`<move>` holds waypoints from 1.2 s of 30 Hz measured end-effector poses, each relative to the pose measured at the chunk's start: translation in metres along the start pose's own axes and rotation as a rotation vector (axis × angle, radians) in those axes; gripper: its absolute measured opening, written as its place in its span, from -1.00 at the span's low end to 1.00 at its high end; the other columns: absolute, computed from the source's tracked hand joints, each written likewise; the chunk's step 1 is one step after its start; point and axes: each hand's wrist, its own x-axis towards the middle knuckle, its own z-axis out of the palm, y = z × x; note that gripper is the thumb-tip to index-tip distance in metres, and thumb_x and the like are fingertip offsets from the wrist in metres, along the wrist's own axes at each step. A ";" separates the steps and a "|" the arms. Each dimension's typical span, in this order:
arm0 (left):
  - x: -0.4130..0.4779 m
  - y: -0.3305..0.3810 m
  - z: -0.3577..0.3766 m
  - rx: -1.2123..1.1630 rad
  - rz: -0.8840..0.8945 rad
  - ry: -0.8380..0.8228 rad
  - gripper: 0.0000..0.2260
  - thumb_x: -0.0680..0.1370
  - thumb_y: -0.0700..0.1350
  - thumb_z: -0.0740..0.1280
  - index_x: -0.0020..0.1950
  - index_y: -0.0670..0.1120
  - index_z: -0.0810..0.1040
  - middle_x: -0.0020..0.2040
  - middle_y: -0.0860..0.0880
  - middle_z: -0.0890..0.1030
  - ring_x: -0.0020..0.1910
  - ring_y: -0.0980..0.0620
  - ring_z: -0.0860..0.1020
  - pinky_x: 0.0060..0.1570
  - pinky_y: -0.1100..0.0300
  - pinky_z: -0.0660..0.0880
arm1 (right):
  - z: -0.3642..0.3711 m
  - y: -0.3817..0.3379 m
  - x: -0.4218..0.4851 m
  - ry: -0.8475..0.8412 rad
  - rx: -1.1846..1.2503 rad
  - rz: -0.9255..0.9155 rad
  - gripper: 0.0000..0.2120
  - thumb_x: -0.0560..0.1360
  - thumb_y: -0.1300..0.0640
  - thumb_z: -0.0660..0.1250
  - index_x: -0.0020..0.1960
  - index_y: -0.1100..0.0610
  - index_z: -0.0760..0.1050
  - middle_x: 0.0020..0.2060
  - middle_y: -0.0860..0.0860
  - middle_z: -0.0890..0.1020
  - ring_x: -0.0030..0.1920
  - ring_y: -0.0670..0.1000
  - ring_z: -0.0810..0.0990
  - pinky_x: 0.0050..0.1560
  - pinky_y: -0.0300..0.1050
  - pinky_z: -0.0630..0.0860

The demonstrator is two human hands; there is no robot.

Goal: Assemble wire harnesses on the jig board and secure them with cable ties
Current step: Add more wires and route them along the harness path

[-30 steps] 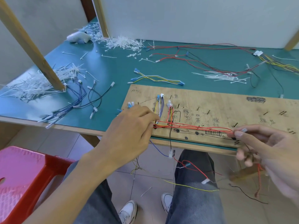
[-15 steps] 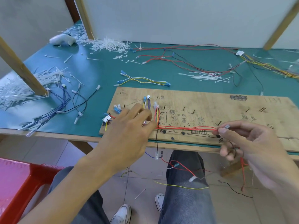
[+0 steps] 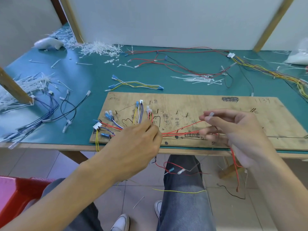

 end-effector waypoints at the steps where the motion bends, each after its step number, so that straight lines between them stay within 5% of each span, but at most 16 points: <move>1: 0.001 0.000 -0.001 -0.012 0.000 0.000 -0.61 0.47 -0.29 0.12 0.22 -0.16 0.58 -0.04 -0.09 0.58 -0.06 -0.11 0.52 -0.18 -0.01 0.59 | 0.001 -0.001 0.002 -0.001 0.006 0.008 -0.84 0.53 0.29 0.51 0.10 0.26 0.67 -0.03 0.16 0.78 -0.27 0.13 0.76 -0.36 -0.18 0.66; 10: 0.007 0.001 0.006 -0.016 -0.051 0.037 -0.64 0.44 -0.22 0.38 0.24 -0.11 0.58 -0.01 -0.06 0.57 -0.03 -0.10 0.52 -0.16 0.03 0.52 | -0.003 0.003 0.006 -0.013 0.008 0.011 -0.84 0.51 0.31 0.52 0.08 0.28 0.65 -0.05 0.21 0.77 -0.16 0.15 0.78 -0.27 -0.13 0.69; 15: 0.021 0.006 0.004 -0.086 -0.165 0.104 -0.83 0.40 -0.26 0.54 -0.17 -0.06 0.59 -0.16 -0.01 0.53 -0.14 -0.04 0.49 -0.32 0.12 0.39 | -0.004 0.004 0.003 -0.033 0.061 -0.052 -0.75 0.45 0.24 0.56 0.10 0.28 0.66 -0.03 0.24 0.76 -0.17 0.13 0.77 -0.24 -0.11 0.71; 20: 0.036 0.007 0.010 -0.366 -0.313 0.114 -0.88 0.65 -0.02 0.35 0.03 0.05 0.68 -0.04 0.10 0.56 0.00 0.04 0.52 -0.13 0.03 0.58 | -0.012 0.010 0.000 -0.076 0.092 -0.051 -0.73 0.40 0.18 0.60 0.07 0.23 0.72 0.01 0.27 0.75 -0.18 0.12 0.75 -0.22 -0.12 0.69; 27: 0.032 -0.002 0.011 -0.613 -0.372 0.205 -0.83 0.65 0.02 0.38 0.03 0.01 0.76 -0.09 0.07 0.65 -0.06 -0.01 0.60 -0.02 -0.01 0.54 | -0.015 0.017 -0.003 -0.132 0.173 -0.133 -0.73 0.45 0.21 0.57 0.13 0.24 0.71 0.04 0.30 0.73 -0.17 0.13 0.75 -0.18 -0.09 0.68; 36: 0.029 0.004 0.010 -0.250 -0.163 0.204 -0.92 0.56 -0.19 0.43 -0.02 -0.02 0.66 -0.10 0.05 0.58 -0.08 0.00 0.53 -0.39 0.06 0.51 | -0.016 0.017 -0.008 -0.088 0.132 -0.098 -0.77 0.43 0.24 0.56 0.08 0.23 0.72 0.00 0.28 0.75 -0.16 0.17 0.77 -0.20 -0.14 0.69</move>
